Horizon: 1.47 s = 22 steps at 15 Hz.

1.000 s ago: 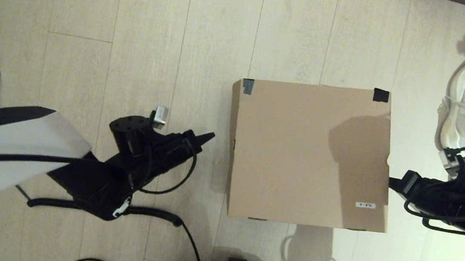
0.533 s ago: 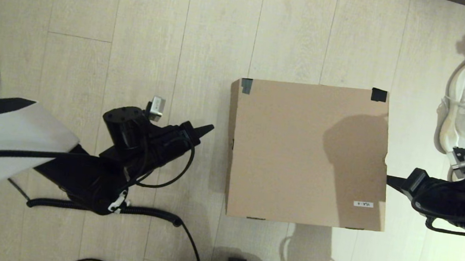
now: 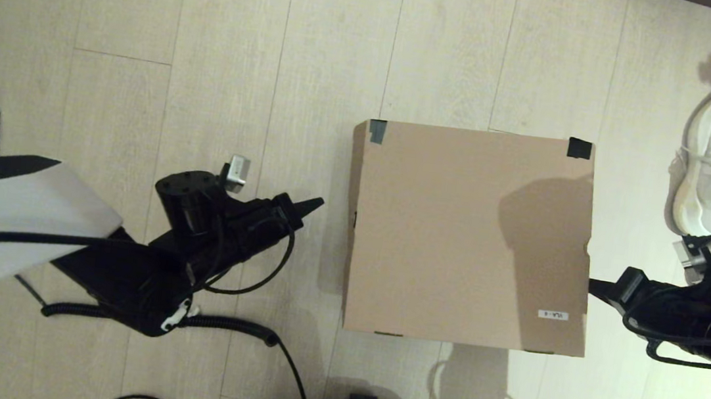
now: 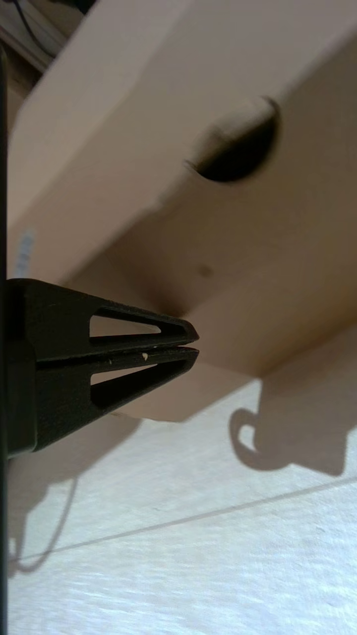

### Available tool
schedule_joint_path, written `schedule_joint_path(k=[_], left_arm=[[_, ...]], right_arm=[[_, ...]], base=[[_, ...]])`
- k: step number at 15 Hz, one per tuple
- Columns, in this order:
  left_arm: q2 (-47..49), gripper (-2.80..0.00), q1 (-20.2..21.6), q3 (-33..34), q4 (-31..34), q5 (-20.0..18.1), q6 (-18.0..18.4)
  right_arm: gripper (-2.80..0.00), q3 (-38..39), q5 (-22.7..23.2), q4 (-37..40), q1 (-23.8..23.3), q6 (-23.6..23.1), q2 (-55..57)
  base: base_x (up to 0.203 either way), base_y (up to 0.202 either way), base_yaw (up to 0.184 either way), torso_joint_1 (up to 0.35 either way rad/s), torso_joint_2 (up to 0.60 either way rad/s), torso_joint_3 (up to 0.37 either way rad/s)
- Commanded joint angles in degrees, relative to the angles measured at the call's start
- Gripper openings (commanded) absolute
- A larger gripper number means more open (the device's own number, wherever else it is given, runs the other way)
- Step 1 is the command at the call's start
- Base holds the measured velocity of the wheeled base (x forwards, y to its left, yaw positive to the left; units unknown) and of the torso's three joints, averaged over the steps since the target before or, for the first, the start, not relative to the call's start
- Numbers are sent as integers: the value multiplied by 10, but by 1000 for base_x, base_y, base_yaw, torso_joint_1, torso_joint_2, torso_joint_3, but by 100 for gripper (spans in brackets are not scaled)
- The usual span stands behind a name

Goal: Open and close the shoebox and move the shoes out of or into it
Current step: Open the shoe box

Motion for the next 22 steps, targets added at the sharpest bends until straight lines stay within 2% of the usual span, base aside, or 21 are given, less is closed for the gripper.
schedule_joint_path(k=[1,4,6,18,21,22], left_arm=[[19,-280,1,-7,-8,-2,-1],[45,-280,-5,-42,-9,-1,-1],[53,-280,-24,-51,-8,-1,-1],[-8,-280,-45,-40,10,8,-2],[-9,-280,-38,-19,7,31,-1],[-10,-280,-35,-16,6,40,-2]], right_arm=[[-280,-14,3,-14,-5,1,32],[-280,-33,16,-38,0,4,46],[-280,-32,32,-36,2,8,37],[-280,-18,29,42,-2,7,-50],[-280,-32,30,44,-53,-16,-33],[-280,-58,21,55,-67,-59,-19]], base=[[0,0,0,0,0,0],[0,0,0,0,0,0],[0,0,0,0,0,0],[0,0,0,0,0,0],[0,0,0,0,0,0],[0,0,0,0,0,0]])
